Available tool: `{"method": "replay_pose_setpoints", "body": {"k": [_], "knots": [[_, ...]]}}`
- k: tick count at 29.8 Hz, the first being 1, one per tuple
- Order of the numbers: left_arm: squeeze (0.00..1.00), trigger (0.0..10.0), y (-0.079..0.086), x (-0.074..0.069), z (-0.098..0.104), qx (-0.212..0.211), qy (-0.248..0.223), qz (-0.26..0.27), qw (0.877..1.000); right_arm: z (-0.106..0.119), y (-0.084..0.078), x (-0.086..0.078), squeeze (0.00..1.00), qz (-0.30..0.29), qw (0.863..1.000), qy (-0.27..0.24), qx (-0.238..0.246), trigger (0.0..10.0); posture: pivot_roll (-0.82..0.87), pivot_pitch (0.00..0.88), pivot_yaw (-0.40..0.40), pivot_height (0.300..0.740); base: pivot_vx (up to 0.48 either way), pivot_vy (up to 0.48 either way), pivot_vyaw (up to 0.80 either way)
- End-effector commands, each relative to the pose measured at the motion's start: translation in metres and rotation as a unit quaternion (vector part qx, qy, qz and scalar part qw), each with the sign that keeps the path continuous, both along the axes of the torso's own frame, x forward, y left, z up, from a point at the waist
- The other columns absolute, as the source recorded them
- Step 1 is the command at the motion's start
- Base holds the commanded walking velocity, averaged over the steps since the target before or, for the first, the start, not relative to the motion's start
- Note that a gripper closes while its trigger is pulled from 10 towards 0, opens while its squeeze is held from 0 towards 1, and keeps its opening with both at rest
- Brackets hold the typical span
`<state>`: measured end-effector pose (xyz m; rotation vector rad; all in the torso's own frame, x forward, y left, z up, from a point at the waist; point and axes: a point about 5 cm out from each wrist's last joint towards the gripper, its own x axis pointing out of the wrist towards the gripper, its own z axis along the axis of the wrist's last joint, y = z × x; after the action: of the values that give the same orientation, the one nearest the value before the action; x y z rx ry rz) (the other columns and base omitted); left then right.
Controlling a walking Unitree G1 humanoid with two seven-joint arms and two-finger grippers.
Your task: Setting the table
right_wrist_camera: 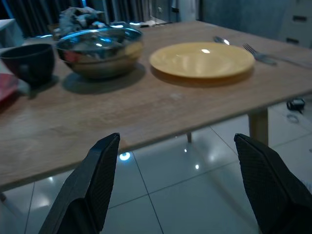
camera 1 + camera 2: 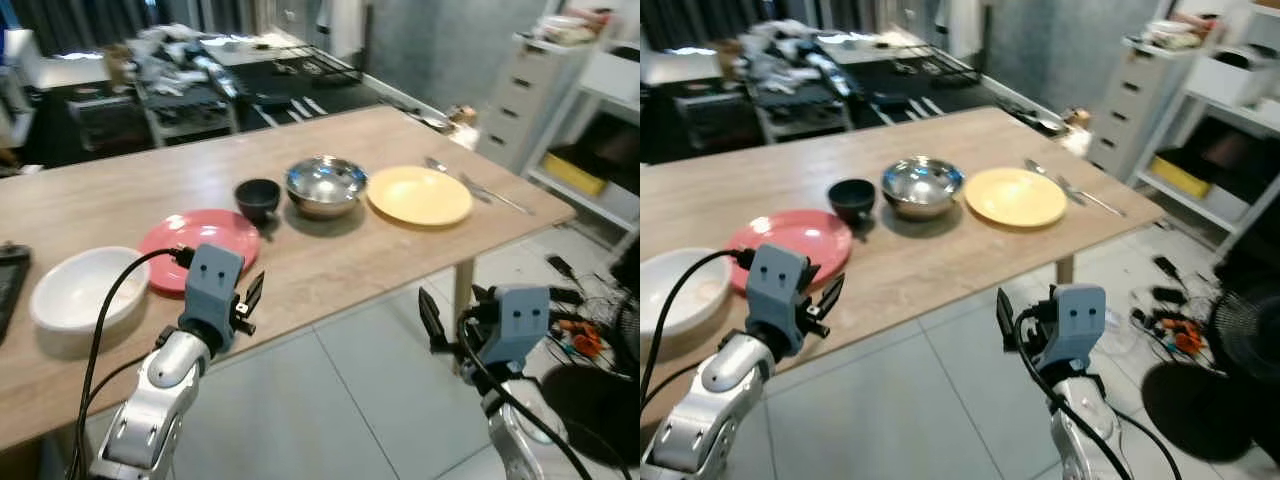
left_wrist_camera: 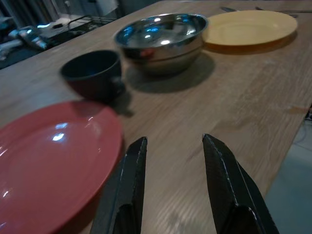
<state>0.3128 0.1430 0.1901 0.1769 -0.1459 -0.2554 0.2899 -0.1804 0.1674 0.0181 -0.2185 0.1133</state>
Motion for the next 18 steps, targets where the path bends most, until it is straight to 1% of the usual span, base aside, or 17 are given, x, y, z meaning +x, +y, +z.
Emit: {"method": "replay_pose_setpoints", "body": {"k": [1, 18], "knots": [[0.00, 10.0, -0.0001, -0.0001, -0.0058, 0.003, 0.013, -0.002, 1.000, -0.0048, -0.0014, -0.0010, 0.00, -0.002, 1.000, 0.012, 0.000, 10.0, 0.03, 0.090, 0.094, 0.740, 0.000, 0.000, -0.80], [0.00, 10.0, -0.0028, 0.0011, -0.0068, 0.002, 0.014, -0.009, 1.000, -0.0043, -0.0023, -0.0008, 0.00, 0.002, 1.000, 0.011, -0.005, 10.0, 0.02, 0.079, 0.093, 0.740, 0.000, 0.000, -0.80]]}}
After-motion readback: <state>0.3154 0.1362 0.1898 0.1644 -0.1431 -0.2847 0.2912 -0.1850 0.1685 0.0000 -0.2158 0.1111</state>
